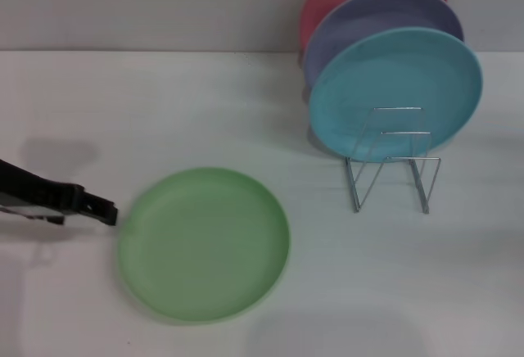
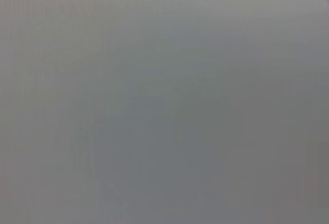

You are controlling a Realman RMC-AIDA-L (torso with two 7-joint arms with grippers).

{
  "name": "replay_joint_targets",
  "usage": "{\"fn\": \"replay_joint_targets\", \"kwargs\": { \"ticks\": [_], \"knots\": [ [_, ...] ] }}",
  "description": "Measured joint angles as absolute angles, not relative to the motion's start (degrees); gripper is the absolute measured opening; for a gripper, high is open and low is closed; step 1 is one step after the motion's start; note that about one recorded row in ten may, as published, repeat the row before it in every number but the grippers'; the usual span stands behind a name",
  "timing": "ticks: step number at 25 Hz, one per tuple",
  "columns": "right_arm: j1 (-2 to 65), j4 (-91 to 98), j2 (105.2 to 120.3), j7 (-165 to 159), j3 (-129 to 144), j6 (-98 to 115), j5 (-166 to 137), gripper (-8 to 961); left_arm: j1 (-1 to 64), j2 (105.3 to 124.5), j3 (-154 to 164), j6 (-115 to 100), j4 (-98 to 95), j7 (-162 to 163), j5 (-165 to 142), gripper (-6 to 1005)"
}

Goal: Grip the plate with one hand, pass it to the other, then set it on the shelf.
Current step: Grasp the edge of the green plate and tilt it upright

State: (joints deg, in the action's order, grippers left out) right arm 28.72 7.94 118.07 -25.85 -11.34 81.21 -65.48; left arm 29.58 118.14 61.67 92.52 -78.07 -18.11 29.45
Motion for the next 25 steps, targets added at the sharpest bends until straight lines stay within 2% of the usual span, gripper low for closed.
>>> {"fn": "replay_joint_targets", "kwargs": {
  "ticks": [25],
  "knots": [
    [28.42, 9.14, 117.52, -25.66, -11.34, 81.21, -65.47, 650, 31.35, 118.59, 72.67, 86.63, -71.93, -10.67, 30.95, 860]
  ]
}}
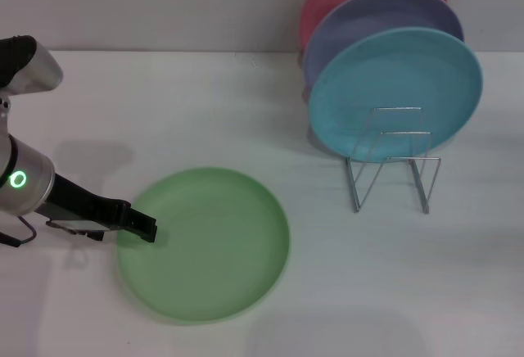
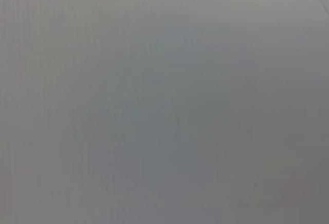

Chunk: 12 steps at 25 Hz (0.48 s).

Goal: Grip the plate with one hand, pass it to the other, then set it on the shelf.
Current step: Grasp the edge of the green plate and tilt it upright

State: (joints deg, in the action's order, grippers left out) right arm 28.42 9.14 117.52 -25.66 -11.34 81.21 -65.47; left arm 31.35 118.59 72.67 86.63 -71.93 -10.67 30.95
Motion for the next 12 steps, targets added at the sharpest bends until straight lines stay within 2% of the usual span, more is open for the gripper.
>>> {"fn": "replay_joint_targets", "kwargs": {
  "ticks": [12],
  "knots": [
    [28.66, 9.23, 117.51, -25.66, -11.34, 81.07, -65.47, 650, 32.58, 118.42, 72.86, 84.76, -68.03, -11.15, 30.86, 859]
  ]
}}
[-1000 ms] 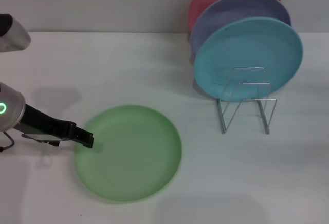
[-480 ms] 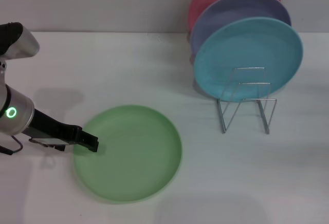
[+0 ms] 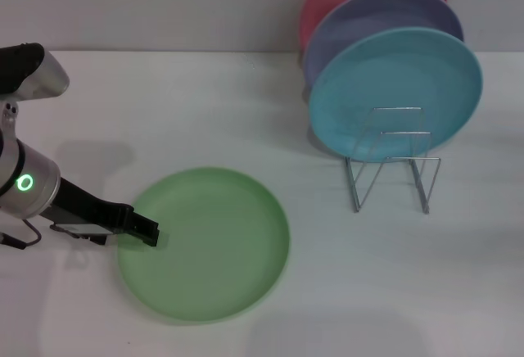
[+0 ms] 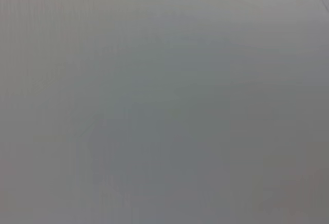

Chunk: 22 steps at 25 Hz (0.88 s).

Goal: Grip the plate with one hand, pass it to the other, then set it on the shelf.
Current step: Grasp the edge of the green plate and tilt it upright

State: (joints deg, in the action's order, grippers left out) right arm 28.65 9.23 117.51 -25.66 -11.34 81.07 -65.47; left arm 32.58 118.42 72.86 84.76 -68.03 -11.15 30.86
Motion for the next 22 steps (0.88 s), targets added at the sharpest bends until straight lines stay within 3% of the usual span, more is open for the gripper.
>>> {"fn": "replay_joint_targets", "kwargs": {
  "ticks": [9, 16, 22],
  "knots": [
    [28.73, 9.31, 117.51, -25.66, -11.34, 81.18, -65.47, 650, 32.97, 118.36, 73.55, 84.14, -67.88, -11.18, 30.52, 859],
    [28.74, 9.32, 117.41, -25.66, -11.34, 81.21, -65.47, 650, 34.2, 118.22, 74.4, 83.77, -65.79, -11.29, 30.32, 674],
    [28.74, 9.39, 117.41, -25.66, -11.34, 81.21, -65.47, 651, 34.46, 118.19, 74.4, 83.61, -65.75, -11.32, 30.31, 599]
  ]
}}
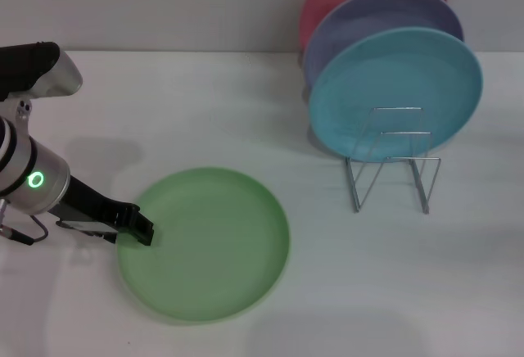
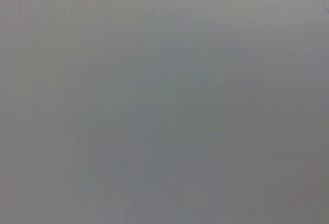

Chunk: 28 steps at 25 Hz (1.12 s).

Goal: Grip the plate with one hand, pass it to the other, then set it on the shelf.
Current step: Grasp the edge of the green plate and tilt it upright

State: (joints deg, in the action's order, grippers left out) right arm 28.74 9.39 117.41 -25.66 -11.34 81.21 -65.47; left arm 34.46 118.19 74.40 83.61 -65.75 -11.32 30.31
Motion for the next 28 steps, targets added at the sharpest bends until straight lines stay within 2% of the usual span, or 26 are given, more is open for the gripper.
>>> {"fn": "replay_joint_targets", "kwargs": {
  "ticks": [6, 17, 28],
  "knots": [
    [28.74, 9.46, 117.42, -25.67, -11.34, 81.21, -65.47, 651, 34.57, 118.19, 74.77, 83.35, -65.56, -11.34, 30.23, 523],
    [28.82, 9.49, 117.27, -25.83, -11.34, 81.21, -65.47, 651, 35.35, 118.14, 75.04, 83.14, -64.54, -11.19, 28.93, 265],
    [28.83, 9.49, 117.24, -25.9, -11.34, 81.21, -65.47, 650, 35.95, 118.25, 75.08, 83.02, -63.45, -11.32, 28.65, 245]
  ]
}}
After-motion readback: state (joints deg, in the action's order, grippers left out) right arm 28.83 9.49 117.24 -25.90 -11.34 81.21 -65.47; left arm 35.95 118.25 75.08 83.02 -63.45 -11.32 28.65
